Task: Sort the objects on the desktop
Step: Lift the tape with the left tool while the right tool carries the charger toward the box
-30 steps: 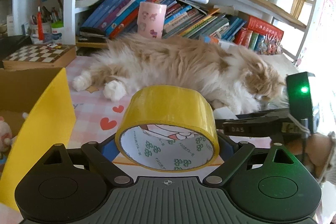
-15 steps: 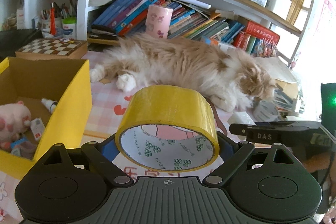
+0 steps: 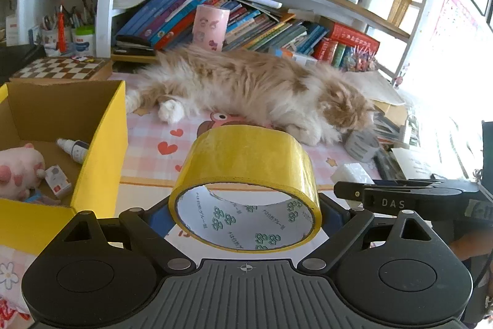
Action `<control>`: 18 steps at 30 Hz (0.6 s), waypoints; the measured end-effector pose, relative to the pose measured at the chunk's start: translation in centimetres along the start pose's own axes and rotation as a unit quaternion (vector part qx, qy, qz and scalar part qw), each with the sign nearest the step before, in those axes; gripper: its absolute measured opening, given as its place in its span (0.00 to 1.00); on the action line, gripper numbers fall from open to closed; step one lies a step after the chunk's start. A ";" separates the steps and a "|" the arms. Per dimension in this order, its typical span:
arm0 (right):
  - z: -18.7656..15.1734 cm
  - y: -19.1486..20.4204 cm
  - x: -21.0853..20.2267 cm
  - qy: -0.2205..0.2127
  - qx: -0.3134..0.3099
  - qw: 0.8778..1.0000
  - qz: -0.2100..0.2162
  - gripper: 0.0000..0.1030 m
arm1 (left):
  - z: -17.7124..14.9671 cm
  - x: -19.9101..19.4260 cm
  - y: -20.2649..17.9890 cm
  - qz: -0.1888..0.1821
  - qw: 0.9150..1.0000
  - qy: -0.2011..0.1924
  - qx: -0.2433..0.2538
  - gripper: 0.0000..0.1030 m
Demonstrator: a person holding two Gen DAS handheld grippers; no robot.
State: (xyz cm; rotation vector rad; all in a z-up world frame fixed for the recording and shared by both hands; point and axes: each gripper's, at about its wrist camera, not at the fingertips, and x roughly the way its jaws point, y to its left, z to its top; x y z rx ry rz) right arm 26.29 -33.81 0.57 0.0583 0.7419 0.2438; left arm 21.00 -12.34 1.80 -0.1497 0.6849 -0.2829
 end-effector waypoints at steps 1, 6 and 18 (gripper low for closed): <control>-0.1 0.2 -0.2 0.000 0.002 1.000 -0.002 0.39 | -0.1 -0.2 0.1 -0.001 1.000 0.001 0.000 0.91; -1.1 1.4 -1.3 0.005 0.000 1.000 -0.005 0.39 | -0.7 -0.9 0.7 -0.011 1.000 0.006 0.003 0.91; -3.9 5.1 -2.9 0.016 0.007 1.000 -0.005 0.39 | -2.3 -3.4 2.8 -0.022 1.000 0.009 0.012 0.91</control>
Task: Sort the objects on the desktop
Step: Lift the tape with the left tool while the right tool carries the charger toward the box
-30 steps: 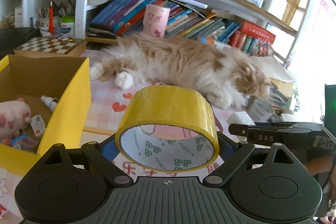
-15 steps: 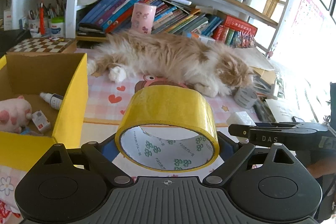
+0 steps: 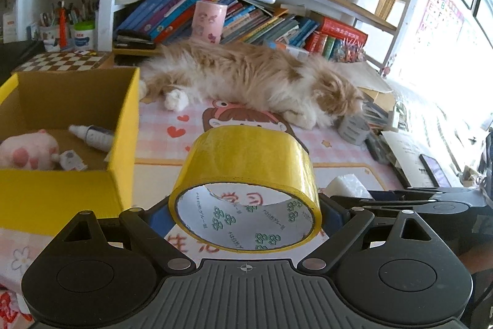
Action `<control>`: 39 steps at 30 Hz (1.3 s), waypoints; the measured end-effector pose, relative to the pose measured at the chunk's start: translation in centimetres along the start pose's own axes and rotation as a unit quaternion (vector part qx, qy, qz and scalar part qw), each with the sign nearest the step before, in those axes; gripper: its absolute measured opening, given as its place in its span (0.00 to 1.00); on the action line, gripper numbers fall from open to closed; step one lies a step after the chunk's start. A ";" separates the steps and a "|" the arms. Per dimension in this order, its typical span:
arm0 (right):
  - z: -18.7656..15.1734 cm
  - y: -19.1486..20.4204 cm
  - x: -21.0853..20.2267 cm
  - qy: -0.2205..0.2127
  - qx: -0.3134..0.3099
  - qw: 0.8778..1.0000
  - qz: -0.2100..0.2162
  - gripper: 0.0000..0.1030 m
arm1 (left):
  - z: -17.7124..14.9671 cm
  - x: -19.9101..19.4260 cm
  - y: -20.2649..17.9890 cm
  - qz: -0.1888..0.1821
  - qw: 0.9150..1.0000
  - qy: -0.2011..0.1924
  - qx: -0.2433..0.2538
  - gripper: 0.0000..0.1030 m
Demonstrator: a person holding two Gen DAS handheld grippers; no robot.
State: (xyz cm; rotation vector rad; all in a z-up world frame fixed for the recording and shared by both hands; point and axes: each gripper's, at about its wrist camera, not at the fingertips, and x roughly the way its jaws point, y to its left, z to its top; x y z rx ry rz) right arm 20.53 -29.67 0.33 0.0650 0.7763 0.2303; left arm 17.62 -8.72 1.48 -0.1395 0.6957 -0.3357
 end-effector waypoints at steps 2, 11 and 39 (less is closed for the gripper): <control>-0.4 1.0 -0.1 0.002 0.001 1.000 0.003 0.39 | -0.4 -0.8 0.5 0.002 1.000 0.000 0.001 0.91; -2.5 5.1 -1.5 -0.001 -0.004 1.000 0.006 0.39 | -2.4 -4.0 3.0 0.005 1.000 0.007 0.001 0.91; -10.1 19.1 -4.1 0.024 -0.041 0.997 0.055 0.40 | -10.2 -15.1 11.7 0.060 0.996 -0.001 -0.059 0.91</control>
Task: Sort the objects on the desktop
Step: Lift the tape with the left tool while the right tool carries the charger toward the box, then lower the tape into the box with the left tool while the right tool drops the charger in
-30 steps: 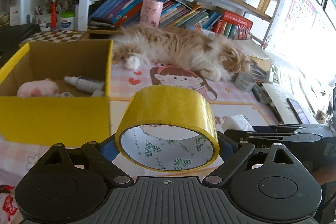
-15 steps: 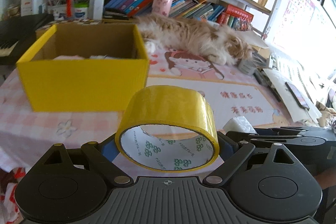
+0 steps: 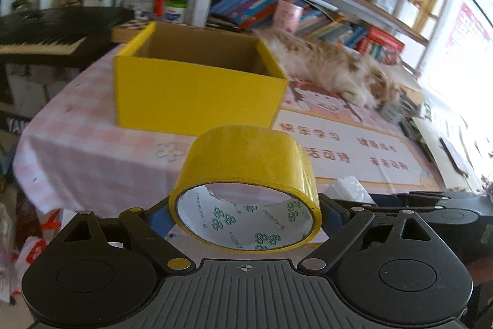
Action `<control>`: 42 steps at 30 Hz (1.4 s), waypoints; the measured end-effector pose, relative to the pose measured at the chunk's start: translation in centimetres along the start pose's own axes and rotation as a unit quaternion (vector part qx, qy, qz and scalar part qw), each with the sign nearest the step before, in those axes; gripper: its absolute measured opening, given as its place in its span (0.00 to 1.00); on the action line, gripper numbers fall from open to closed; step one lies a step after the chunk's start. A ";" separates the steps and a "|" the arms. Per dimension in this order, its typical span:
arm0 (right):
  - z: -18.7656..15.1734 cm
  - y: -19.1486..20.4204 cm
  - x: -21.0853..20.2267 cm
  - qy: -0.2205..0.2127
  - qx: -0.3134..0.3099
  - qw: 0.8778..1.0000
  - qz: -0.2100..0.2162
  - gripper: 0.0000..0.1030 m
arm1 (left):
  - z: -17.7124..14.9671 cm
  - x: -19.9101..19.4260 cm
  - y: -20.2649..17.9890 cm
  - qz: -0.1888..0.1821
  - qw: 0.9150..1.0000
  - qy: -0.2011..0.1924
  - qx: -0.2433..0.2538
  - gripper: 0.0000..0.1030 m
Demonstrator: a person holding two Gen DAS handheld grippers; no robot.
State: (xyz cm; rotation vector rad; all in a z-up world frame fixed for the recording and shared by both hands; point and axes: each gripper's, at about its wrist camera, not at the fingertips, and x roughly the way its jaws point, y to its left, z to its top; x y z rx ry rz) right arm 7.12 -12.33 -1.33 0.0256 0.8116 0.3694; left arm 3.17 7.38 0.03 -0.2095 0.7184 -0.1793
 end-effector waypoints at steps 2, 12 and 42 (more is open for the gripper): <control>0.0 0.8 0.2 0.004 -0.012 1.000 0.007 0.40 | -0.4 -0.5 0.9 0.011 1.000 -0.004 -0.012 0.91; 0.1 3.7 0.7 0.013 -0.052 0.998 0.029 0.40 | -1.1 -1.8 2.9 0.036 0.998 -0.017 -0.041 0.91; 6.1 5.0 2.8 -0.009 -0.097 0.992 0.079 0.40 | 3.7 0.2 3.4 0.064 0.994 -0.066 -0.063 0.91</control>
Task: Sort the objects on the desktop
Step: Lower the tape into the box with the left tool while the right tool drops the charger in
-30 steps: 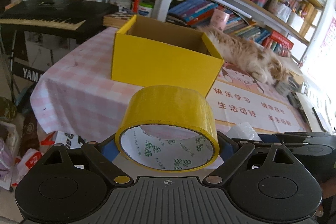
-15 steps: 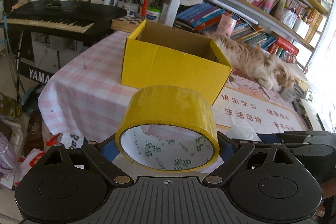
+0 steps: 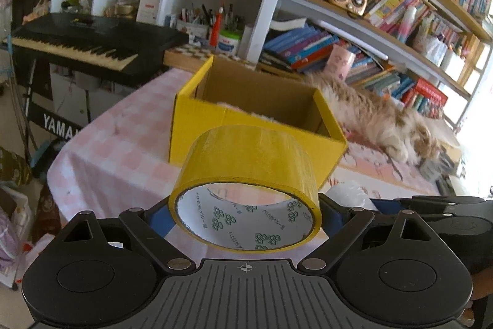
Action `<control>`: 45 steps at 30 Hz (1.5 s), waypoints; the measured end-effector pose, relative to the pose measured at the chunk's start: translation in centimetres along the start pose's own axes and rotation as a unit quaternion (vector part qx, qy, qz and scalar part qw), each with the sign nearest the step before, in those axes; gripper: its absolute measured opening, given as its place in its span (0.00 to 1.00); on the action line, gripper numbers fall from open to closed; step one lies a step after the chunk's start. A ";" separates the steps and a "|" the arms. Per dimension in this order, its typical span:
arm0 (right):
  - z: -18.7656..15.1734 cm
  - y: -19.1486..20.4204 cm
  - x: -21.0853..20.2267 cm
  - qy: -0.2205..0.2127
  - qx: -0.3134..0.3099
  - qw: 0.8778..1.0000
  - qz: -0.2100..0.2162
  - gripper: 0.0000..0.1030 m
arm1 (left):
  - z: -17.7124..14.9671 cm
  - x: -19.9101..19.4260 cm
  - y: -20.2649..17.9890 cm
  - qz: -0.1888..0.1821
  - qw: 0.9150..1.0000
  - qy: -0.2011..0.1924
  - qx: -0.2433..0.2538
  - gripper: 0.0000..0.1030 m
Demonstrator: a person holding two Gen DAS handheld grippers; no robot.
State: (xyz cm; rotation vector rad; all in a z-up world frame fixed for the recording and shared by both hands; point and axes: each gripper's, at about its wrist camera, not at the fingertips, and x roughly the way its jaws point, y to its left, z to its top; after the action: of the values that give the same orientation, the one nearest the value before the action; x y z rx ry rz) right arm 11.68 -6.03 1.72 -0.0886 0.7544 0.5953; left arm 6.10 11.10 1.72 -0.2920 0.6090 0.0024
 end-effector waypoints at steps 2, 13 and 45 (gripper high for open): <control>1.2 -0.7 0.3 -0.007 -0.008 1.000 0.003 0.40 | 0.9 0.9 -0.2 0.002 1.000 -0.007 0.000 0.91; 9.8 -5.8 3.5 -0.056 -0.057 0.997 0.003 0.40 | 6.4 6.5 -1.8 0.025 0.998 -0.065 -0.007 0.91; 15.6 -7.5 19.9 0.053 -0.261 0.963 0.037 0.40 | 14.4 24.5 -2.6 0.104 0.983 0.109 0.109 0.91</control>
State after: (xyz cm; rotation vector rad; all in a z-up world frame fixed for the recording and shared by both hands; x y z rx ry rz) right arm 36.73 1.61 -1.08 -0.5856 0.6893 0.8560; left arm 34.55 10.45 -0.14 -0.0149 0.8477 0.1066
